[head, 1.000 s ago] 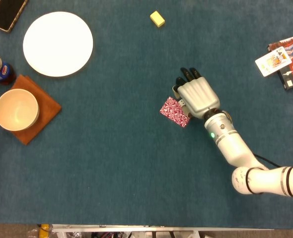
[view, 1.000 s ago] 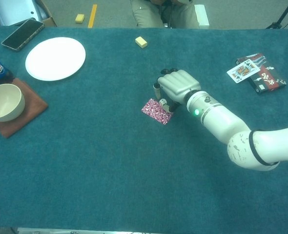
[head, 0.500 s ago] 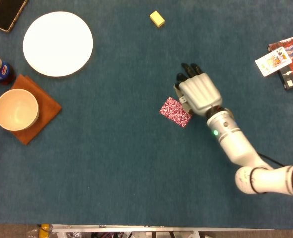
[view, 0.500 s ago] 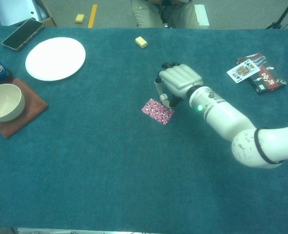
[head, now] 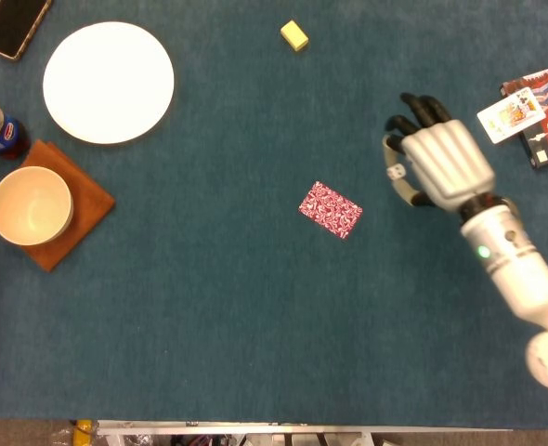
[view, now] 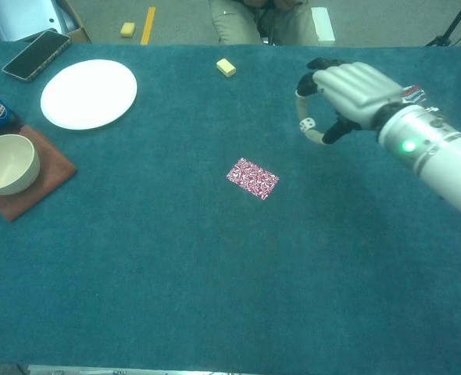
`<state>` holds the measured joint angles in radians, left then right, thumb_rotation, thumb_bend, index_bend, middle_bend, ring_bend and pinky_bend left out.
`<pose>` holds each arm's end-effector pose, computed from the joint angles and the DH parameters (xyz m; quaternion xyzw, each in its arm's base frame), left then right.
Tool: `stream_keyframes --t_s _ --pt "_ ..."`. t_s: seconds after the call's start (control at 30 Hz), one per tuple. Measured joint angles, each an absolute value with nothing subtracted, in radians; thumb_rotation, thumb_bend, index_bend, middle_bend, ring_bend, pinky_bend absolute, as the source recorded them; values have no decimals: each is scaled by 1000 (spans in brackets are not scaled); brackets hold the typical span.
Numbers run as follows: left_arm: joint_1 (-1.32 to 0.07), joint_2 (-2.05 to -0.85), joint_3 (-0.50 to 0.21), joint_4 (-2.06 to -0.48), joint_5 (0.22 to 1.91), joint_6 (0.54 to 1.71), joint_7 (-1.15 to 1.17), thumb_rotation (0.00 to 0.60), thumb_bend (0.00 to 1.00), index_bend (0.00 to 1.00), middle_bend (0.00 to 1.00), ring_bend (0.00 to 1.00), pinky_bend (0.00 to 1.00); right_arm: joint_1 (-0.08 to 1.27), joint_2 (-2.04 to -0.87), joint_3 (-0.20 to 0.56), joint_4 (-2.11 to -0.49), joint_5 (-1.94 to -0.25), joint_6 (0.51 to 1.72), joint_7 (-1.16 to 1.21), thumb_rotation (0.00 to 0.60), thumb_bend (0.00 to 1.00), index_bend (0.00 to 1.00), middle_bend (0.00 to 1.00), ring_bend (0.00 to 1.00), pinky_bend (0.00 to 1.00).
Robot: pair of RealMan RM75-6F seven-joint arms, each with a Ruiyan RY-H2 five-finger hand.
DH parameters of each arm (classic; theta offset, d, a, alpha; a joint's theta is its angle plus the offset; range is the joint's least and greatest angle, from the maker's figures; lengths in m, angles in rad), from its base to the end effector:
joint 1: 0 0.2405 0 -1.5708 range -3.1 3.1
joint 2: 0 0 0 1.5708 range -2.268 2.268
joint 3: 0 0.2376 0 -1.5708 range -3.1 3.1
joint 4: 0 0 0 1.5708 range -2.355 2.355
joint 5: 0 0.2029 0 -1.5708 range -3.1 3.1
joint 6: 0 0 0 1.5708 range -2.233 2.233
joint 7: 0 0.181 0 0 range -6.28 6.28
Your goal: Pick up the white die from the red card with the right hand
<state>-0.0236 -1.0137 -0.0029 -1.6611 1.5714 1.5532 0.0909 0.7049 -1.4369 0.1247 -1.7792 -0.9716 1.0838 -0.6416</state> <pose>-0.2897 0.1885 0.1825 -0.6255 -0.3398 -0.3462 0.6111 -0.1206 -0.3236 -0.0027 0.7592 -0.3584 0.3205 0.4388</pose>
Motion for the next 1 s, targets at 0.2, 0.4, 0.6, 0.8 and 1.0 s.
stream_keyframes --t_s 0.2,0.4,0.6,0.8,1.0 --pt "-23 -1013 -1 -1673 1579 1557 102 545 336 58 92 28 72 690 -1427 118 -1807 -1029 1109 -606 600 322 581 296 51 98" --pt "-12 -1007 0 -1668 1568 1567 95 549 337 58 92 28 72 672 -1499 120 -1702 -1218 1164 -451 600 320 383 267 51 99" --pt "-14 -1008 -1 -1663 1568 1564 91 549 336 58 92 28 72 649 -1550 119 -1619 -1311 1208 -371 600 320 206 251 51 98" --pt "-19 -1011 -1 -1664 1574 1559 96 550 337 58 92 28 72 635 -1528 119 -1644 -1309 1205 -390 600 320 195 248 51 98" --pt "-22 -1010 -2 -1667 1568 1550 98 548 336 58 91 28 72 618 -1484 115 -1684 -1294 1199 -416 600 319 195 248 51 98"
